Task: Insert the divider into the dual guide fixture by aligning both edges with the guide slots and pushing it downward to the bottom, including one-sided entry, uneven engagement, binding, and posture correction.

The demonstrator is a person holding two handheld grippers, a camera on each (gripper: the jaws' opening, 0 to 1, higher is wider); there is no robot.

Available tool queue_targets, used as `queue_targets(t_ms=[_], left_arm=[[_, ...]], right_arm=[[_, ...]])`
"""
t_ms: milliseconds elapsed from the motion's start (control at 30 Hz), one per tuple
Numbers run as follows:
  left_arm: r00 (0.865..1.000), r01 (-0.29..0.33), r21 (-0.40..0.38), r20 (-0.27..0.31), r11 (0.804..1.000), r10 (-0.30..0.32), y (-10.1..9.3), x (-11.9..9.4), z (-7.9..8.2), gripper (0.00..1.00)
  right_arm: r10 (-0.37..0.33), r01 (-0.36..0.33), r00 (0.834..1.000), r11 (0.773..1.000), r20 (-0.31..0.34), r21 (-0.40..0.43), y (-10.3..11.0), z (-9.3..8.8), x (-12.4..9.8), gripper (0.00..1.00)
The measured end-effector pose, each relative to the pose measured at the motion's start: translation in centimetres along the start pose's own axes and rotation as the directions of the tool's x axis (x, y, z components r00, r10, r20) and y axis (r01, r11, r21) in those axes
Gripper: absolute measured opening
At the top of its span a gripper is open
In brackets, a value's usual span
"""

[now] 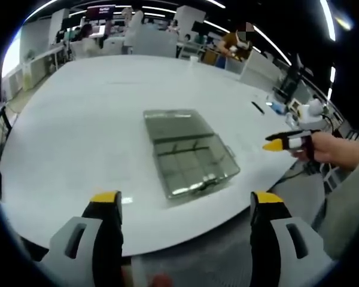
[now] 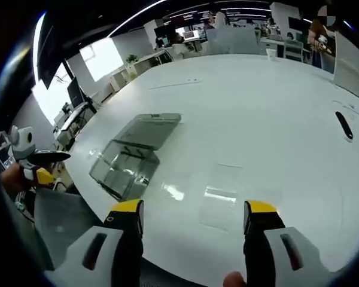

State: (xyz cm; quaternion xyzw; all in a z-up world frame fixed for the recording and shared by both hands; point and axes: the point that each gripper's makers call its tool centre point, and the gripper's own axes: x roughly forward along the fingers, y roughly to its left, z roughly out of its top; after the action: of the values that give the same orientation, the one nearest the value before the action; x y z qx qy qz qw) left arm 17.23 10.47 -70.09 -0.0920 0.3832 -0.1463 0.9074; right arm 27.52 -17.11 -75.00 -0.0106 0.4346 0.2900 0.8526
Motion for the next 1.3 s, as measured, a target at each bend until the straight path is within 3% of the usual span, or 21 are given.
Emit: queue_targets(t_ms=[1300], left_arm=[[0.999,0.000,0.005,-0.034,1.000,0.001,0.5,1.0,0.0,0.85]], right_arm=[[-0.042,0.043,0.996,0.999,-0.085,0.008,-2.7,-0.6,4.1,0.51]])
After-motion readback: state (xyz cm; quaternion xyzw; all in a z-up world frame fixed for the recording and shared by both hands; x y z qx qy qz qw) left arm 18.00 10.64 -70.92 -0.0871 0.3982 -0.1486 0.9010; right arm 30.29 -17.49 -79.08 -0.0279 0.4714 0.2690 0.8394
